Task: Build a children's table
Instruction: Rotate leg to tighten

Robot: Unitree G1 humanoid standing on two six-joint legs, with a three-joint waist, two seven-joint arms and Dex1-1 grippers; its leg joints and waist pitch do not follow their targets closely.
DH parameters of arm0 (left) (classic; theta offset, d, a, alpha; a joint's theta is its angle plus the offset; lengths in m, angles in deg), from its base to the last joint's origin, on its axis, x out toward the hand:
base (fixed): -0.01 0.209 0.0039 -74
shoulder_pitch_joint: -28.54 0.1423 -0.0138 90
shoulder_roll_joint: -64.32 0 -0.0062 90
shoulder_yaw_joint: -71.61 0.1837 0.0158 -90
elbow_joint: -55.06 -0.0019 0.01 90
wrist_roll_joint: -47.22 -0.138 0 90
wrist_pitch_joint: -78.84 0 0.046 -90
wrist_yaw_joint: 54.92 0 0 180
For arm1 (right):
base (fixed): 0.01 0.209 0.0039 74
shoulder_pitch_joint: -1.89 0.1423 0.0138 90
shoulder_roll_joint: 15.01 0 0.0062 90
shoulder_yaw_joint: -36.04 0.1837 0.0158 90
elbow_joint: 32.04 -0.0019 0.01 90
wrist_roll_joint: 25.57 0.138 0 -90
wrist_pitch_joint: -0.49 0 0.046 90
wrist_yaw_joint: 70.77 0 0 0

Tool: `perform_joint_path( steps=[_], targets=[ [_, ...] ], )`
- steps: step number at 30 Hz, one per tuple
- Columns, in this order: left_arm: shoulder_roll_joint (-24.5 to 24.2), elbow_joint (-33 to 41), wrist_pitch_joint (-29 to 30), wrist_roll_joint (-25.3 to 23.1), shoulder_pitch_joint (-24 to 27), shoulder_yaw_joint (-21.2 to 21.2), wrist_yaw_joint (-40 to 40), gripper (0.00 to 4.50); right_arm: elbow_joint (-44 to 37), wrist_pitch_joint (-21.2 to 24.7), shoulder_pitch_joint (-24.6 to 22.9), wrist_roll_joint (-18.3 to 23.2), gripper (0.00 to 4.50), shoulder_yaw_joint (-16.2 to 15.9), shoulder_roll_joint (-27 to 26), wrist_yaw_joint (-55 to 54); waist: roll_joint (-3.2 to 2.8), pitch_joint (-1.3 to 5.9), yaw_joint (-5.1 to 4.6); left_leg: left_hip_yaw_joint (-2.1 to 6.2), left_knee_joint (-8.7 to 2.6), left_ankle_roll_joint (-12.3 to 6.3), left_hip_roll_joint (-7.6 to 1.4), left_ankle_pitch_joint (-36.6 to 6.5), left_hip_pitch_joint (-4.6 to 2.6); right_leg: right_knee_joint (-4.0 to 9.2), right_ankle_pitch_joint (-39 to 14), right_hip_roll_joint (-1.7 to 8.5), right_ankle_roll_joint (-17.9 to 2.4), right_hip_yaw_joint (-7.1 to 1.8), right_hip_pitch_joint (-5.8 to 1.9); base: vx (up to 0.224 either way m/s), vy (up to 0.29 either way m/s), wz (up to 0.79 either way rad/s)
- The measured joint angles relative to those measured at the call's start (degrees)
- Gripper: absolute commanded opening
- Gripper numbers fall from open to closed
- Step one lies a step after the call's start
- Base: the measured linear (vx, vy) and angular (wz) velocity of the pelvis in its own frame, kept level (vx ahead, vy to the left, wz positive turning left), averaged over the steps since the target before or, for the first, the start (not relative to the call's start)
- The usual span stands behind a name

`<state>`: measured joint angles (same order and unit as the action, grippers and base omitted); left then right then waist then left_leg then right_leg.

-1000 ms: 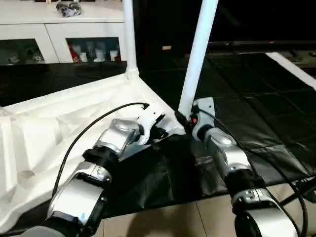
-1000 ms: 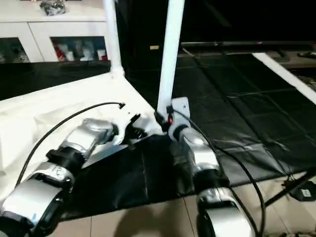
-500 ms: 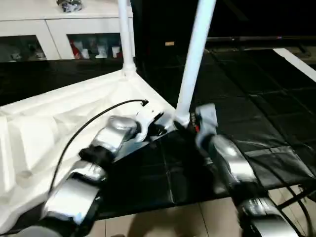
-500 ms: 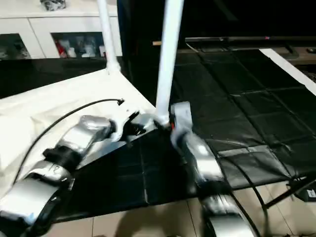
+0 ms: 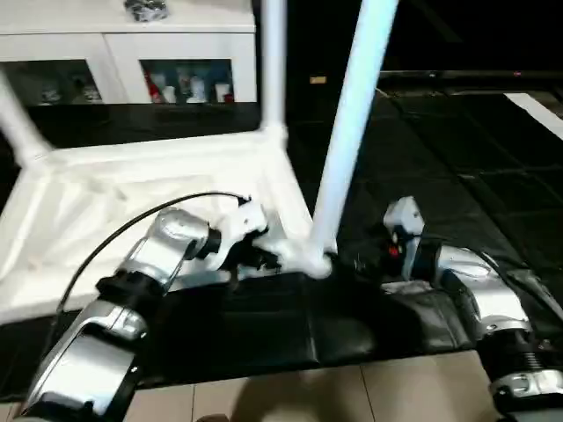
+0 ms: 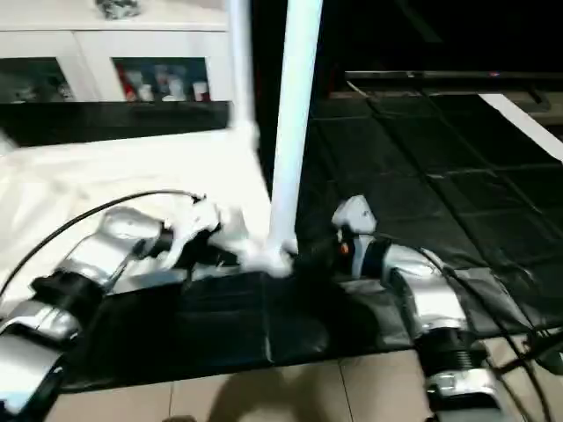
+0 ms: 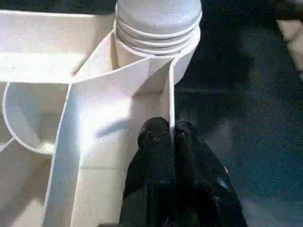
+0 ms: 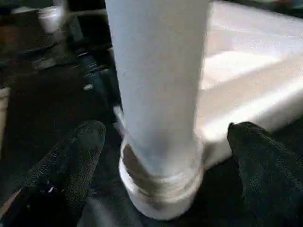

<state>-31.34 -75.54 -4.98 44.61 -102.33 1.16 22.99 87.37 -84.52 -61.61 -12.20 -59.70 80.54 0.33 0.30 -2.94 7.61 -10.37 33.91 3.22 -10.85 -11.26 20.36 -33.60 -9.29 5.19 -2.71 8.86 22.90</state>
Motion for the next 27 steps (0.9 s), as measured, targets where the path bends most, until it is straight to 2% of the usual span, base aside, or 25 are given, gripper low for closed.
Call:
perform_joint_path(
  steps=[4, 7, 10, 16, 27],
  targets=[
    [-0.56, 1.19, -0.92, -0.04, 0.03, 1.74, 3.39, 0.0, 1.29, -0.08, 2.86, -0.4, 4.43, -2.73, 0.33, 4.76, 0.05, 0.0, 0.82, -0.02, 0.06, 0.08, 0.0, -0.05, 0.0, -0.08, -0.02, 0.01, 0.03, -0.05, -0.02, 0.0, 0.0, 0.0],
    [-1.49, 2.42, -1.42, -0.04, 0.18, 2.83, 5.64, 0.0, 3.39, -0.05, 4.18, -0.55, 4.17, -3.75, 0.2, 6.9, 0.07, 0.0, 1.03, -0.03, 0.06, 0.08, 0.0, -0.05, 0.03, -0.13, -0.04, 0.02, 0.06, -0.07, 0.0, 0.0, 0.0, 0.0],
    [-2.32, 3.38, -1.55, -0.13, 0.27, 3.33, 6.83, 0.0, 4.49, 0.03, 4.74, -0.56, 3.75, -4.41, -0.02, 9.06, 0.1, -0.02, 0.98, -0.03, 0.12, 0.07, 0.0, -0.04, 0.06, -0.27, -0.07, 0.02, 0.1, -0.08, 0.05, 0.0, 0.0, 0.0],
    [-2.88, 4.99, -1.55, -0.18, 0.89, 3.99, 8.14, 0.0, 5.09, 1.01, 5.12, -0.54, 3.36, -6.03, -0.01, 12.58, 0.12, -0.03, 0.97, -0.02, 0.25, 0.28, -0.01, -0.16, 0.05, -0.41, -0.13, 0.03, 0.18, -0.11, 0.05, 0.0, 0.0, 0.0],
    [-3.05, 5.66, -1.46, -0.14, 1.25, 4.45, 8.28, 0.0, 5.76, 0.6, 5.37, -0.51, 2.49, -6.57, 0.04, 15.15, 0.16, -0.02, 0.89, -0.02, 0.34, 0.28, -0.02, -0.16, 0.05, -0.5, -0.27, 0.04, 0.42, -0.13, 0.03, 0.0, 0.0, 0.0]
  ],
)
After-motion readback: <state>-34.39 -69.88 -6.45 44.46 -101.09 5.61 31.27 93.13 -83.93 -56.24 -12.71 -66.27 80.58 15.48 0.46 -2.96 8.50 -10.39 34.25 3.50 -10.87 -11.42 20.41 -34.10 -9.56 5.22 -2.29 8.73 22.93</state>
